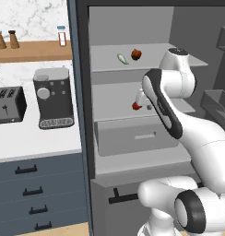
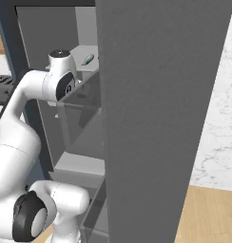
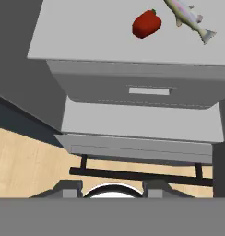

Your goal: Place one bell pepper and one fish in each tupperware on the nearby counter, to pack two identical lunches.

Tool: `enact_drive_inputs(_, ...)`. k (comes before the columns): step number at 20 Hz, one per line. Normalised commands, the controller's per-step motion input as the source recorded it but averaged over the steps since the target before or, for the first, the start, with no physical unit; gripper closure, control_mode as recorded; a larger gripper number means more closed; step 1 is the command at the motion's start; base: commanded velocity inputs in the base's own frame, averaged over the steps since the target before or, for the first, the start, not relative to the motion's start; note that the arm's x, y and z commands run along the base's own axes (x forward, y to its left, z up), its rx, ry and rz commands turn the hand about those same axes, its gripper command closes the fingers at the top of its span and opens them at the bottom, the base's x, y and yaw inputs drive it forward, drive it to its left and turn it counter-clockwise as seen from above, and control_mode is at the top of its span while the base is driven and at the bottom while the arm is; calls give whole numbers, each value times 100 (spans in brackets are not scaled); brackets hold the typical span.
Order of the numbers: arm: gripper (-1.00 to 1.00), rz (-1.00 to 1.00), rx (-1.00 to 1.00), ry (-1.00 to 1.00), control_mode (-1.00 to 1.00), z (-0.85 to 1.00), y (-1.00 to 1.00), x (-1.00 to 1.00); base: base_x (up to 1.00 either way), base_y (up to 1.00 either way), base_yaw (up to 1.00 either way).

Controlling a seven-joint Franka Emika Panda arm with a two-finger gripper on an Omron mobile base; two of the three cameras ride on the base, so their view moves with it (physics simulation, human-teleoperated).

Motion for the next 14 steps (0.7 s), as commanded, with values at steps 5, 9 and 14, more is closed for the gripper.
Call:
enact_drive_inputs(5, -100, -1, 0, -1, -100, -16, -10, 0, 0, 0, 0)
enact_drive_inputs(9, -100, -14, 0, -13, -100, -56, -18, 8, 0, 0, 0)
enact_drive_inputs(14, -100, -16, 0, -15, -100, -51, -6, 14, 0, 0, 0)
